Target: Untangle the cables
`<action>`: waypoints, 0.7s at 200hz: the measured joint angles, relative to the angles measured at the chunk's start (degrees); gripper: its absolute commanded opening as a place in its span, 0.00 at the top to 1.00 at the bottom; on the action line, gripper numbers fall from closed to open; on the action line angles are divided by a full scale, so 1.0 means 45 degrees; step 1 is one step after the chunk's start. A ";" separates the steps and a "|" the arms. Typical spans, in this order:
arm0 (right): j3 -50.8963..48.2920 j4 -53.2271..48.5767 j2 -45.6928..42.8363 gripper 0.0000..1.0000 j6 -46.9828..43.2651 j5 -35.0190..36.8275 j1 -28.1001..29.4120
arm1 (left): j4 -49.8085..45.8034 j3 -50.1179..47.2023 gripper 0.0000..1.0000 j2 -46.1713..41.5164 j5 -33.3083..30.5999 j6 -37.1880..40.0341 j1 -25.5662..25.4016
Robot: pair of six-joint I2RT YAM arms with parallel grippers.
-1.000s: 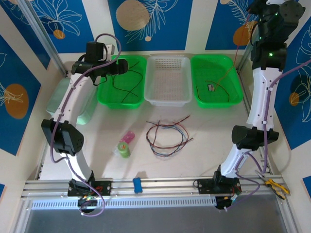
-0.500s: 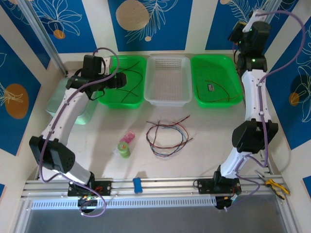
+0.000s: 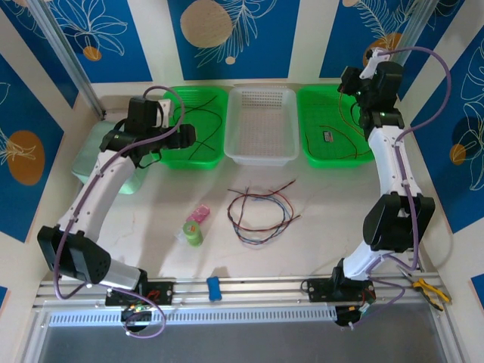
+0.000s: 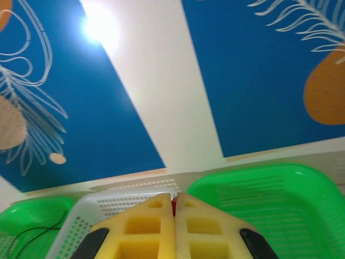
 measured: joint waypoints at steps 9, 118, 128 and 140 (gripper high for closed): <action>0.0019 0.0068 0.0044 1.00 0.0306 -0.0525 -0.0092 | 0.0005 -0.0175 0.15 -0.0112 -0.0034 -0.0092 -0.0034; -0.0126 0.1146 0.2497 1.00 0.4775 -0.6207 -0.1311 | 0.0311 -0.2225 0.14 -0.1729 -0.0855 -0.0811 -0.1064; 0.0112 0.1005 0.2827 1.00 0.4915 -0.6426 -0.1209 | 0.0350 -0.2414 0.14 -0.1768 -0.0899 -0.0869 -0.1073; 0.0427 0.0797 0.3128 1.00 0.4930 -0.6504 -0.1015 | 0.0379 -0.2579 0.14 -0.1768 -0.0903 -0.0952 -0.1073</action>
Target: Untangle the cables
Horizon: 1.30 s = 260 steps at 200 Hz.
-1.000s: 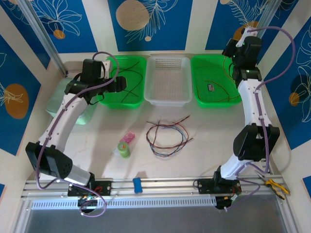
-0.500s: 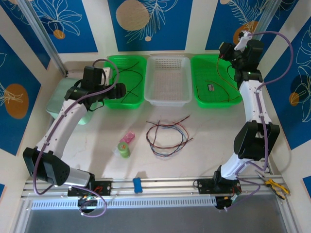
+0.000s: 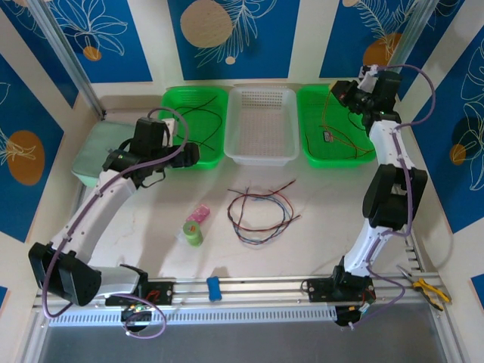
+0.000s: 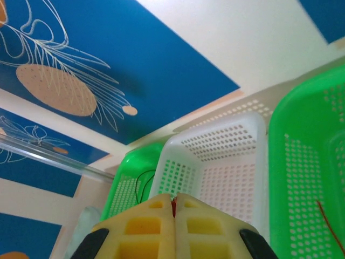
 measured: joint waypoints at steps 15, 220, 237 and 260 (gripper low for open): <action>0.0330 -0.0282 0.0248 1.00 -0.0155 0.0573 0.0398 | 0.0058 -0.0117 0.14 0.0000 0.0010 -0.0117 -0.0005; 0.9238 -0.9005 0.8000 0.59 -0.0646 0.7300 0.1491 | 0.1078 -0.1423 0.14 0.0452 -0.0743 -0.0223 -0.0602; 0.8942 -0.9301 0.8019 0.40 -0.0903 0.7558 0.1433 | 0.1030 -0.1418 0.13 0.0559 -0.0733 -0.0223 -0.0724; 0.7898 -0.9306 0.7504 0.24 -0.1132 0.7776 0.1379 | 0.0617 -0.1219 0.13 0.0699 -0.0709 -0.0223 -0.0976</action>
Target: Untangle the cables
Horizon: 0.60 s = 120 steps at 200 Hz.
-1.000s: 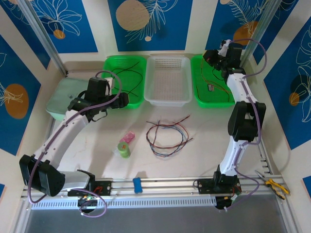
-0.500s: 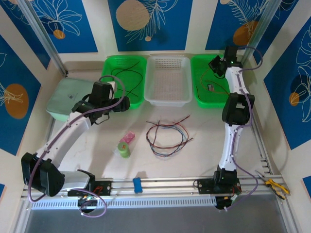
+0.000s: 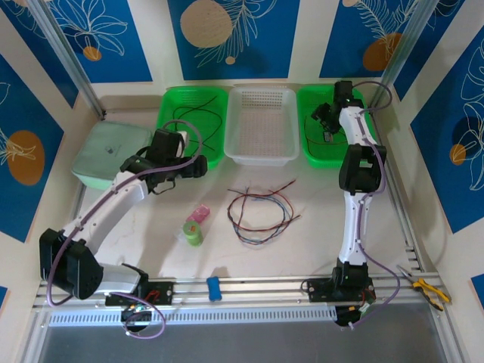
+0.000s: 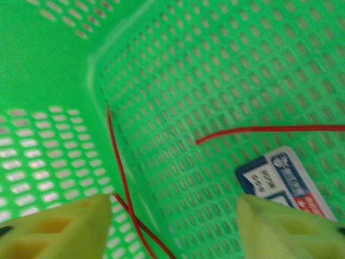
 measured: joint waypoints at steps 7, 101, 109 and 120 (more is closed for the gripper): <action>-0.0330 -0.0044 -0.0253 0.23 -0.0024 0.0034 -0.0010 | -0.0194 0.0160 0.13 0.0044 0.0010 0.0000 -0.0092; -0.7757 0.1477 -0.8884 0.23 -0.1404 0.0398 0.0325 | -0.1637 0.1059 0.12 0.0078 -0.0291 -0.0291 -0.1783; -0.8558 0.1574 -0.9598 0.24 -0.1549 0.0335 0.0466 | -0.1710 0.1059 0.12 0.0068 -0.0316 -0.0364 -0.1996; -0.9845 0.1608 -1.0763 0.26 -0.1778 0.0316 0.0782 | -0.1817 0.1078 0.12 0.0068 -0.0330 -0.0457 -0.2283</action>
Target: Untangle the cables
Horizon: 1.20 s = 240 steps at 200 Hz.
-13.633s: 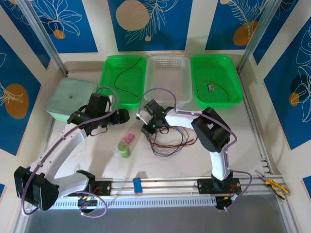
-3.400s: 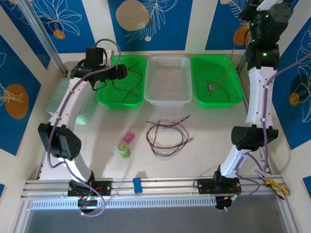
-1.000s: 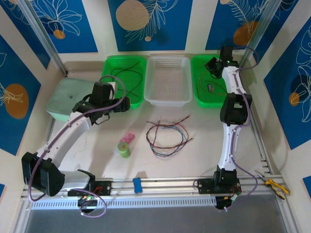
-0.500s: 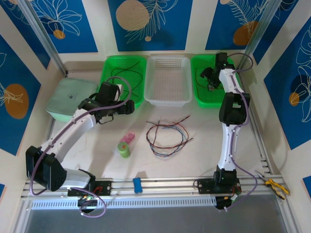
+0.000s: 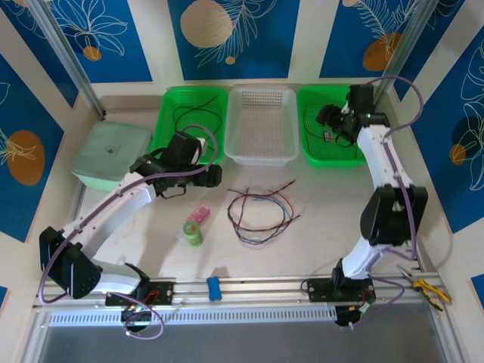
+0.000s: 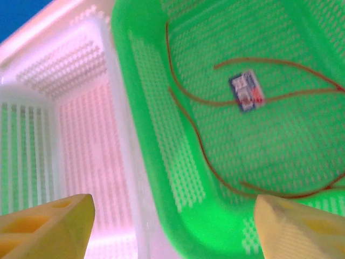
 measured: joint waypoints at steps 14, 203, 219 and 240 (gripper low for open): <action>-0.1486 -0.0053 -0.1345 0.30 -0.0194 -0.0053 0.0476 | -0.0214 0.0068 0.12 0.0000 0.0000 -0.0146 -0.0321; -0.9598 -0.1239 -0.4838 0.72 0.6654 0.0607 0.4590 | -0.0015 -0.0374 0.12 0.0748 0.0112 -0.1161 -0.1773; -0.9714 -0.0738 -0.4692 0.72 0.7053 0.0539 0.4556 | 0.0049 -0.0374 0.12 0.0797 0.0117 -0.1146 -0.1778; -1.0180 -0.0185 -0.4677 0.72 0.7640 0.0340 0.4498 | 0.0214 -0.0413 0.12 0.0899 0.0121 -0.1127 -0.1787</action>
